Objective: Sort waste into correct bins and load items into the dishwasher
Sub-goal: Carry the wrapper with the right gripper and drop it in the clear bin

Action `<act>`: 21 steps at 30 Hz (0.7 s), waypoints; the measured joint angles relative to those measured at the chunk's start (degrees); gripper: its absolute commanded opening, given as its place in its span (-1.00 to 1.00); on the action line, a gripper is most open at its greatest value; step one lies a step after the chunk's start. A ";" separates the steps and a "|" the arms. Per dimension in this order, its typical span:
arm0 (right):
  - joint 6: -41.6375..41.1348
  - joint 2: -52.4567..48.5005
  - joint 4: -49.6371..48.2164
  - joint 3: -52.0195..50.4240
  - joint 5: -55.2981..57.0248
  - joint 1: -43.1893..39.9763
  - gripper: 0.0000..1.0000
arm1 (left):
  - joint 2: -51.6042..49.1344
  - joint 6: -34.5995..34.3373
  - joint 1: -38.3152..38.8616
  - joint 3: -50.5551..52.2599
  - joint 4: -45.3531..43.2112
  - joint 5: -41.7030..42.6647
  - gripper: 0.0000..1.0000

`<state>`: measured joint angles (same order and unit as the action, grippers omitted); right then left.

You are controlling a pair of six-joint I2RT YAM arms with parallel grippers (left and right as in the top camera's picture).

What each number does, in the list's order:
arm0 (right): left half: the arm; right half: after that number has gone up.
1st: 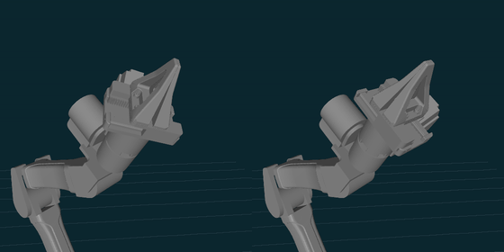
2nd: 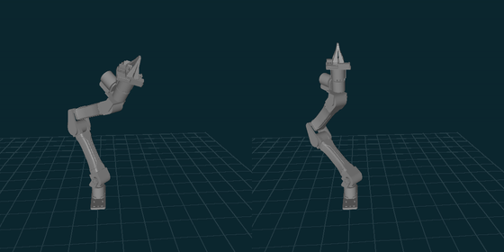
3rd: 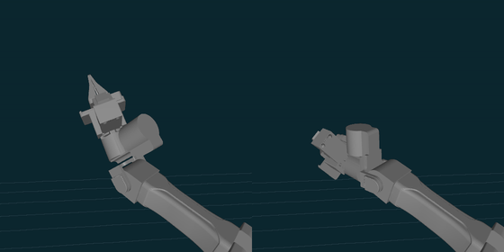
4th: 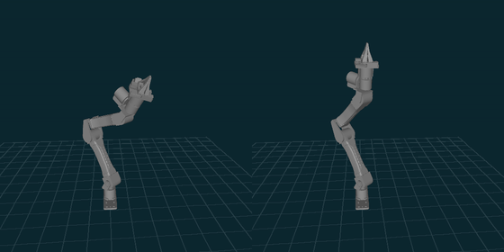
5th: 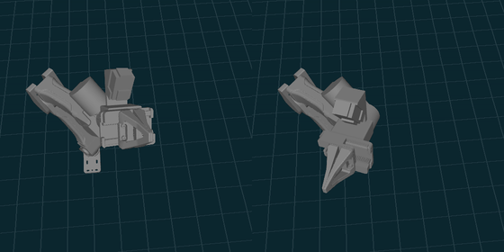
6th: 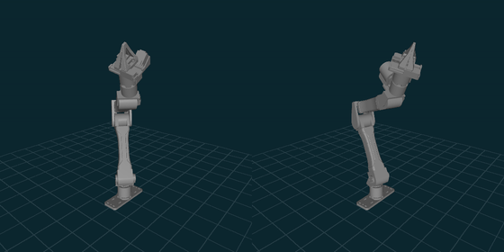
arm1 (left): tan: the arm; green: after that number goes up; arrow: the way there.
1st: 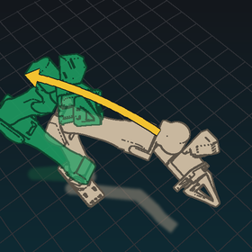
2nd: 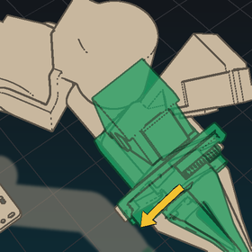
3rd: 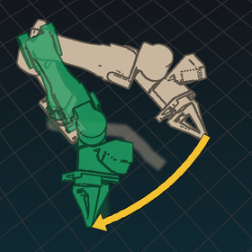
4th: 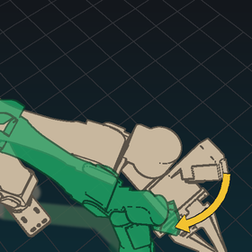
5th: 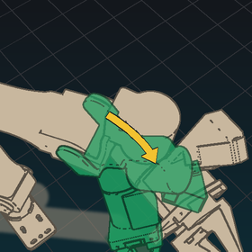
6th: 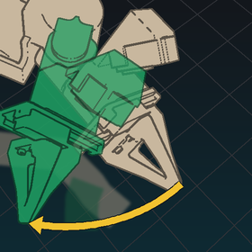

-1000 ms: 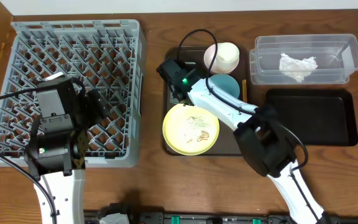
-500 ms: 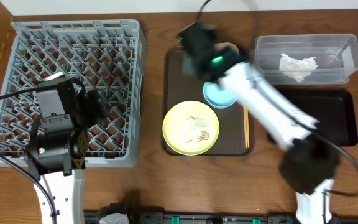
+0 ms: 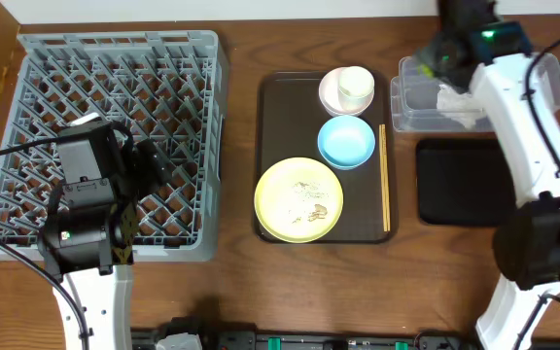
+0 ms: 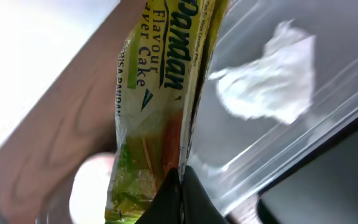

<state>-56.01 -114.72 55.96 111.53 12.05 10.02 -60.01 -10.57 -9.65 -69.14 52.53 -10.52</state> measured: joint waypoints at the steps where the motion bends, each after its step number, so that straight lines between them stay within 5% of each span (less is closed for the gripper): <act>1: -0.33 -0.13 0.02 0.00 0.00 -0.83 -0.93 | 0.00 0.00 0.00 0.00 0.00 0.02 0.96; 3: -0.85 -0.76 0.02 0.00 0.00 -2.71 -0.35 | 0.00 0.00 0.00 0.00 0.00 0.00 0.96; 5: -1.66 -1.55 -0.02 0.00 -0.02 -3.56 0.46 | 0.00 0.00 0.00 0.00 0.02 0.02 0.96; 7: -1.53 -2.71 -0.04 0.00 0.00 -4.22 0.84 | 0.00 0.00 0.00 0.00 0.00 0.00 0.96; 15: -0.37 -6.08 -0.02 -0.24 -2.84 -4.15 0.89 | 0.00 0.00 0.00 0.00 0.00 0.00 0.96; 21: 9.64 -6.10 -3.61 -0.26 -14.10 -2.99 0.99 | 0.00 0.00 0.00 0.00 0.02 0.00 0.95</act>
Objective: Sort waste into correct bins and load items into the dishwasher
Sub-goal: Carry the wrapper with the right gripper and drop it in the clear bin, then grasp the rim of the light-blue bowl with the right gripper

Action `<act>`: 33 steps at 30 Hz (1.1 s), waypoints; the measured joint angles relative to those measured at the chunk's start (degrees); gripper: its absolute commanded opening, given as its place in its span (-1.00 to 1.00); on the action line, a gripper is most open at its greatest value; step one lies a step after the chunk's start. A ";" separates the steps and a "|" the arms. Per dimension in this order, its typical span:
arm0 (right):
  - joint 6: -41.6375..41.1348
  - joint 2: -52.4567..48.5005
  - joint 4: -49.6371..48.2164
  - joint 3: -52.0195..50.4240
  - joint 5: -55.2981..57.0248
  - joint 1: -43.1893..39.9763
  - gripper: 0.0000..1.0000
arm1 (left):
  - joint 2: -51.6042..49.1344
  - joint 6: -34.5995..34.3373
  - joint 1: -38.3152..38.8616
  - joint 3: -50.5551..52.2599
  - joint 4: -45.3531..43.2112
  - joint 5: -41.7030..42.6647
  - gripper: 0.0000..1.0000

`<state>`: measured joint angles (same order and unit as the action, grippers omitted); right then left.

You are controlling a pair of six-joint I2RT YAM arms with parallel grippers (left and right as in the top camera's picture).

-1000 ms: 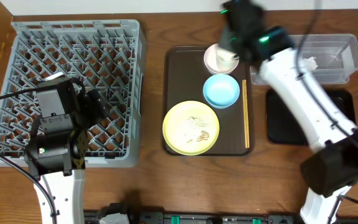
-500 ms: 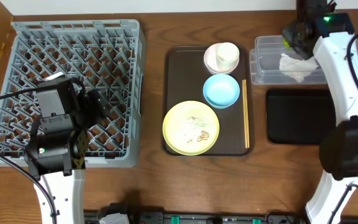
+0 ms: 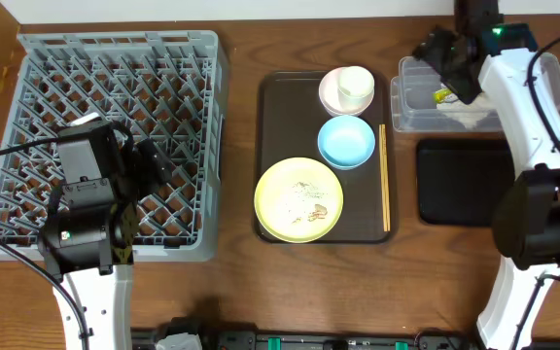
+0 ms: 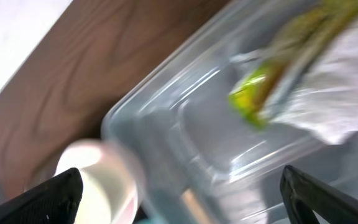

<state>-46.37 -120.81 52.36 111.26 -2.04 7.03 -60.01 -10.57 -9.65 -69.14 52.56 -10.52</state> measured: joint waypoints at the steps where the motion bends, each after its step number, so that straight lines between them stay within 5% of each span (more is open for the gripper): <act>1: 1.53 0.02 -0.11 0.00 -1.53 0.50 0.98 | 0.00 -0.02 0.00 0.00 -0.02 0.00 0.95; 12: 20.35 7.23 -2.34 -0.11 -8.00 12.37 0.98 | 0.00 -0.02 0.00 0.00 0.00 0.00 0.96; 17: 25.46 7.85 -2.27 -0.09 -8.48 21.38 0.54 | 0.00 0.00 0.00 0.00 -0.02 0.00 0.96; 33: 19.80 -8.68 1.88 -0.13 11.47 34.91 0.39 | 0.00 0.00 0.00 0.00 -0.02 0.00 0.96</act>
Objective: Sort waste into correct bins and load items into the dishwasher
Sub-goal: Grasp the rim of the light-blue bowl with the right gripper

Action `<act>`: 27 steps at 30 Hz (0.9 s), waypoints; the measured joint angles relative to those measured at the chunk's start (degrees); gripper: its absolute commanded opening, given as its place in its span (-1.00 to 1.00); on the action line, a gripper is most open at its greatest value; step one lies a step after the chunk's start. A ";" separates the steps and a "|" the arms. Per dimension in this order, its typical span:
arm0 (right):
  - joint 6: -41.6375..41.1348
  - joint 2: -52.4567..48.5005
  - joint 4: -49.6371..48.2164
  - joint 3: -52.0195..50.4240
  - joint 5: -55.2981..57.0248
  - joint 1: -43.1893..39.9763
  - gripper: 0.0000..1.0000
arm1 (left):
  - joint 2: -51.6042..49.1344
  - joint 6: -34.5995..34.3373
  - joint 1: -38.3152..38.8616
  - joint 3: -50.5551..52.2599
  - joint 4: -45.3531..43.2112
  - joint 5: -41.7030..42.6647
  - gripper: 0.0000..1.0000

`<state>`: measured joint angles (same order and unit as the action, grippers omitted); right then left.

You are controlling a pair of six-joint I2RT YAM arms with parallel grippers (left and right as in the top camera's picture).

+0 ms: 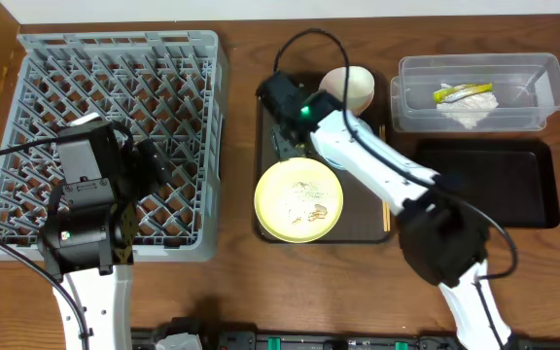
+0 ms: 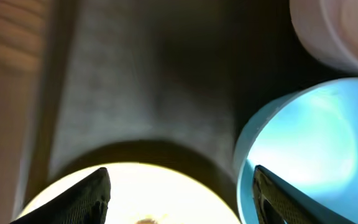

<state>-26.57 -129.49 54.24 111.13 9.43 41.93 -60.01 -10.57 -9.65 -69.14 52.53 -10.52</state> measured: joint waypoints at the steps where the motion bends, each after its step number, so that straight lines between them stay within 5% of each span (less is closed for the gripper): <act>1: -0.31 -0.57 0.07 0.00 0.74 0.00 0.37 | 0.00 0.00 0.00 0.00 0.00 0.00 0.96; 9: -2.08 -1.31 0.57 -0.09 3.30 0.00 0.13 | 0.00 0.00 0.00 0.00 0.00 0.02 0.96; 15: -3.89 -1.73 0.55 -0.24 4.15 0.00 -0.19 | 0.00 -0.02 0.00 0.00 0.00 0.00 0.96; 18: -4.55 -2.64 0.72 -0.24 4.26 0.00 -0.51 | 0.00 -0.02 0.00 0.00 0.00 0.02 0.96; 23: -4.63 -3.32 0.85 -0.37 4.37 0.00 -0.58 | 0.00 0.00 0.00 0.00 0.00 0.00 0.96; 27: -4.66 -3.32 1.42 -0.37 4.37 0.00 -0.84 | 0.00 -0.02 0.00 0.00 0.00 0.00 0.96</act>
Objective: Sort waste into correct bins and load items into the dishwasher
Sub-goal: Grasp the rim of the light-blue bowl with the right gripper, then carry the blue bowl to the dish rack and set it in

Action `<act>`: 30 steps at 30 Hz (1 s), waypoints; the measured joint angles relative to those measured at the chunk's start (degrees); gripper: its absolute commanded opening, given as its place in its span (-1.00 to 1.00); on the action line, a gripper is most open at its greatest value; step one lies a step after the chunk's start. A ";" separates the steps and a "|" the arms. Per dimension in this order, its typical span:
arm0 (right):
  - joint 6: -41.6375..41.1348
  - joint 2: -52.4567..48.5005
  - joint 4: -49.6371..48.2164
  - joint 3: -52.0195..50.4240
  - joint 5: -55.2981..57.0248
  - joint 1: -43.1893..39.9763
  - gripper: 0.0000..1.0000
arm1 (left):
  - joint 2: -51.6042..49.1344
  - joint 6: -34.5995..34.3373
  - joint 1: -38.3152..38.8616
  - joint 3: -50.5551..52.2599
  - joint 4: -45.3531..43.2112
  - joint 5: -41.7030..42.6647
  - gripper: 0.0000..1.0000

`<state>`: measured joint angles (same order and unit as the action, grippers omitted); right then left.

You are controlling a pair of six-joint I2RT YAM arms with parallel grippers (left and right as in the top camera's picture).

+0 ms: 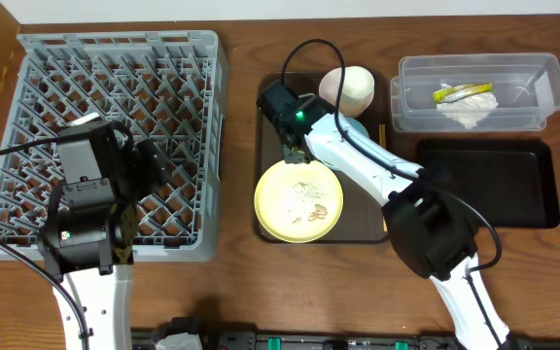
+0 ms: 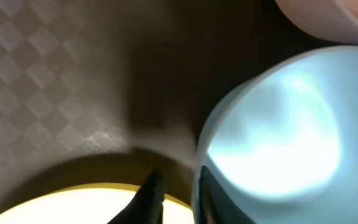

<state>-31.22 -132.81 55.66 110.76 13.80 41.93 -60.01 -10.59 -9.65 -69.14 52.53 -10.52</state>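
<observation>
On the brown tray (image 1: pixel 272 107) my right gripper (image 1: pixel 295 151) is down at the left rim of the blue bowl (image 2: pixel 272 137). In the right wrist view its fingers (image 2: pixel 151 194) stand close together (image 2: pixel 179 196), one outside the rim and one inside it, shut on the rim. In the overhead view my arm covers most of the bowl. The yellow plate (image 1: pixel 299 201) with food scraps lies just in front of it. A cream cup in a pink bowl (image 1: pixel 348 87) stands behind. My left gripper (image 1: pixel 161 160) hovers over the grey dish rack (image 1: pixel 115 58).
The clear bin (image 1: pixel 542 107) at the back right holds a green wrapper (image 1: pixel 460 92) and crumpled tissue (image 1: pixel 467 112). A black bin (image 1: pixel 513 185) lies in front of it. Chopsticks (image 1: pixel 382 134) lie along the tray's right side.
My right gripper has come down lower and slightly right onto the blue bowl's left rim. Its fingers, wide apart before, now stand close together on that rim. The left arm has not moved.
My right gripper held a green wrapper over the clear bin. Then it was open above the bin with the wrapper lying inside on the tissue. Then it was open over the tray between plate and blue bowl, and now it is shut on the bowl's rim.
</observation>
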 measured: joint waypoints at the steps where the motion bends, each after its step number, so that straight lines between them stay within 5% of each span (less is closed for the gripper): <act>1: -0.13 0.00 0.11 0.00 -0.02 0.00 -0.97 | 0.00 0.02 0.00 -0.02 0.00 0.00 0.96; 18: 0.07 1.42 -0.59 9.44 -9.97 0.00 -0.97 | 0.00 0.00 -0.02 0.00 0.00 0.00 0.96; 30: -0.26 3.87 -28.04 11.89 -27.67 0.44 -0.97 | 0.00 0.00 -0.02 0.00 0.00 0.00 0.96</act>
<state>-31.48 -128.95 27.62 122.65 -13.87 42.37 -60.01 -10.59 -9.67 -69.14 52.53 -10.52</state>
